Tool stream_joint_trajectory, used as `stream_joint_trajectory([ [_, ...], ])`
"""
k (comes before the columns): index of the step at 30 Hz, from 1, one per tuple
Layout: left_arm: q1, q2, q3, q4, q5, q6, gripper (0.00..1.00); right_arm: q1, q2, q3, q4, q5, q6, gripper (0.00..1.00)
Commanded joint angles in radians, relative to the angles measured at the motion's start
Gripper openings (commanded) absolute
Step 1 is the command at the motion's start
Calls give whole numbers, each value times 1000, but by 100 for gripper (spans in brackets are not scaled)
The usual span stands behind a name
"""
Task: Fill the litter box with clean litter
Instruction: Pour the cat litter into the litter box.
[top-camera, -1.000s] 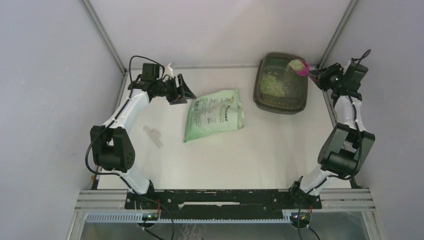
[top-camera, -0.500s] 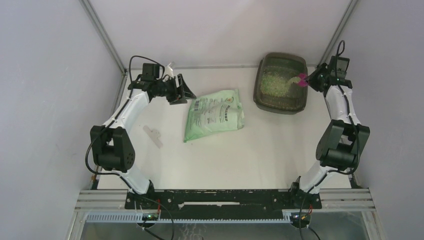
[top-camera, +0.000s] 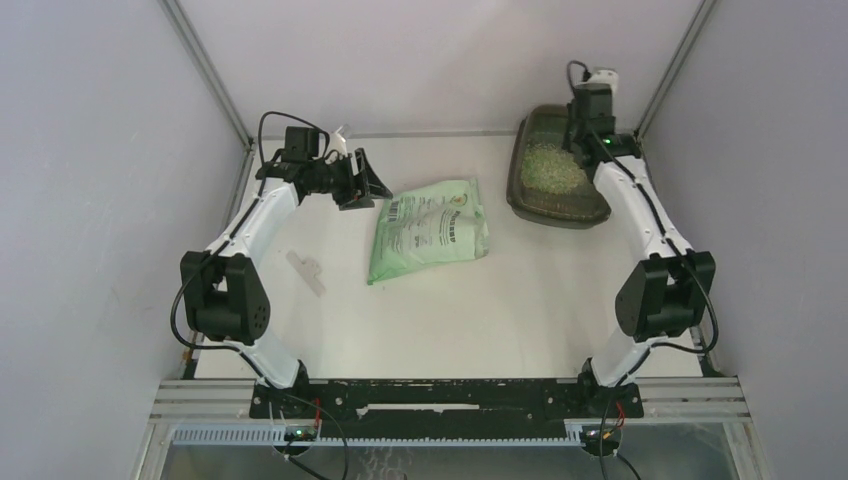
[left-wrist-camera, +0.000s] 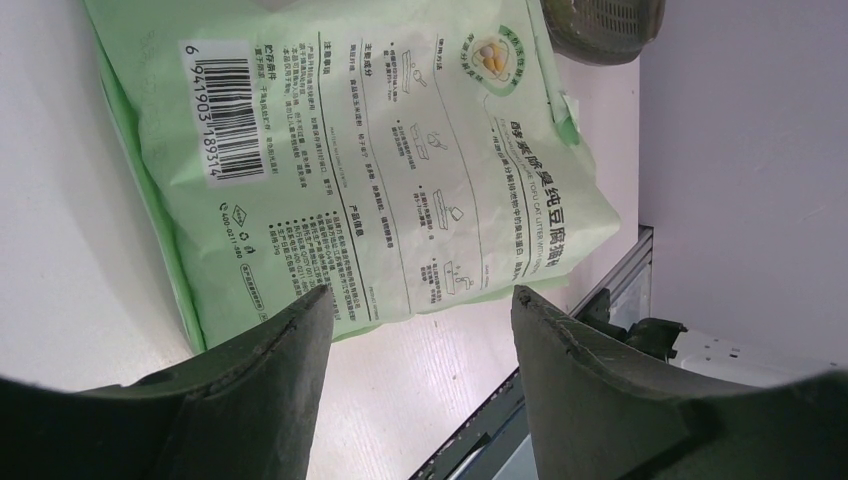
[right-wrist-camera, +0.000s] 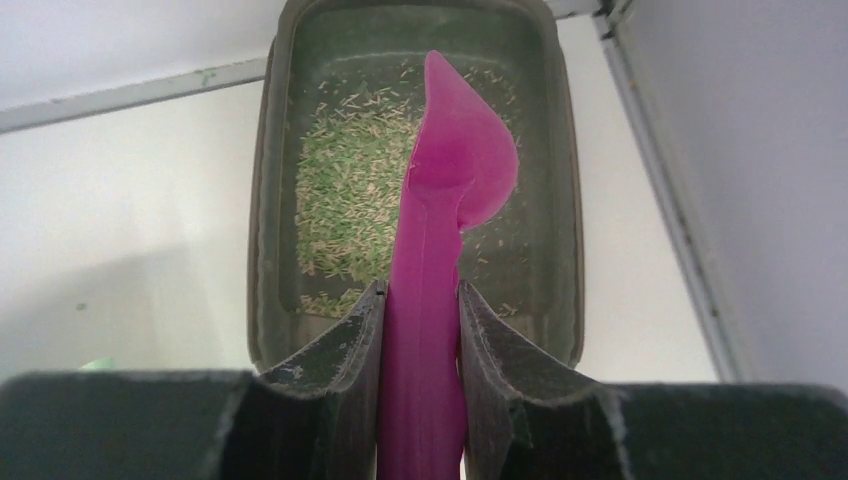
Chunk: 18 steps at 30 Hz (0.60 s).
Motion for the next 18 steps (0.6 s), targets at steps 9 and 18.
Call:
stream_joint_trajectory([
  [9, 6, -54, 37, -6, 10, 12, 70, 128, 52, 73, -95, 260, -107, 0],
  [18, 7, -51, 40, -7, 37, 11, 100, 135, -435, -260, -138, -440, 140, 0],
])
